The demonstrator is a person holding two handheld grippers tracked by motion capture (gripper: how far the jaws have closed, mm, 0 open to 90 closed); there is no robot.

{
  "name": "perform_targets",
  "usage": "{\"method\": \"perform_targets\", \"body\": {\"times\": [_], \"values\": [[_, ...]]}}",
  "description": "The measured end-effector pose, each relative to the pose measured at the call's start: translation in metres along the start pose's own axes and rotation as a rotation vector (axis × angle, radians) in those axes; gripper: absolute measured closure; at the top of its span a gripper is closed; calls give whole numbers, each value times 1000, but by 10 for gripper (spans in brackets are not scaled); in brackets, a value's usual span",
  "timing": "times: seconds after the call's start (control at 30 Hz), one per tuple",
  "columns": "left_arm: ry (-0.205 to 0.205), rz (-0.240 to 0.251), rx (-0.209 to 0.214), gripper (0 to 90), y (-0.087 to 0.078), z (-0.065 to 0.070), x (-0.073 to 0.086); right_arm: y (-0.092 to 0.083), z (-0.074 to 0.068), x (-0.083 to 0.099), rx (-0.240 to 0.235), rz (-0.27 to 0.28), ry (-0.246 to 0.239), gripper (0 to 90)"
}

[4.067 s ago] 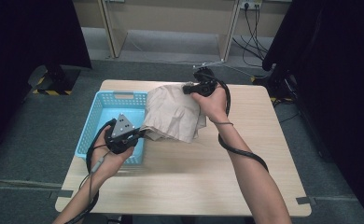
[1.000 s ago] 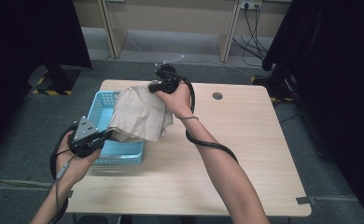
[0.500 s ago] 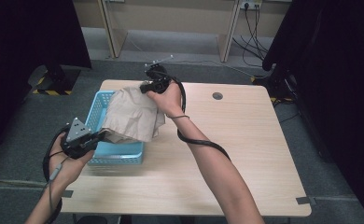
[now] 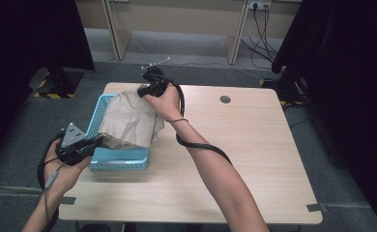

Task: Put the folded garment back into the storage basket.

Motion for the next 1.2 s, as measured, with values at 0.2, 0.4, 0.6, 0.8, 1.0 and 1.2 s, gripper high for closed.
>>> {"method": "perform_targets", "body": {"times": [0.2,0.4,0.6,0.8,1.0,1.2], "values": [[-4,-2,-8,866,-3,-3,3,5,-5,-1,-6,-1,1,845],[-14,-8,-19,866,-5,-8,7,10,-10,-3,-13,-3,4,845],[-17,-13,-25,865,-7,-11,10,16,-13,-3,-16,-6,1,845],[-19,-17,-29,865,-7,-12,12,19,-15,-4,-18,-10,4,845],[-19,-21,-35,865,-8,-16,14,22,-18,-5,-19,-11,2,845],[-20,-29,-38,865,-7,-19,16,26,-20,-6,-20,-12,1,845]]}}
Point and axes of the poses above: each handheld gripper's, and its own axes: y roughly forward along the jaws, x roughly out of its underside, z roughly to its right, the point moved 5 cm from there along y, roughly forward along the jaws, and after that the axes turned 9 degrees about y, right-handed, at the moved point
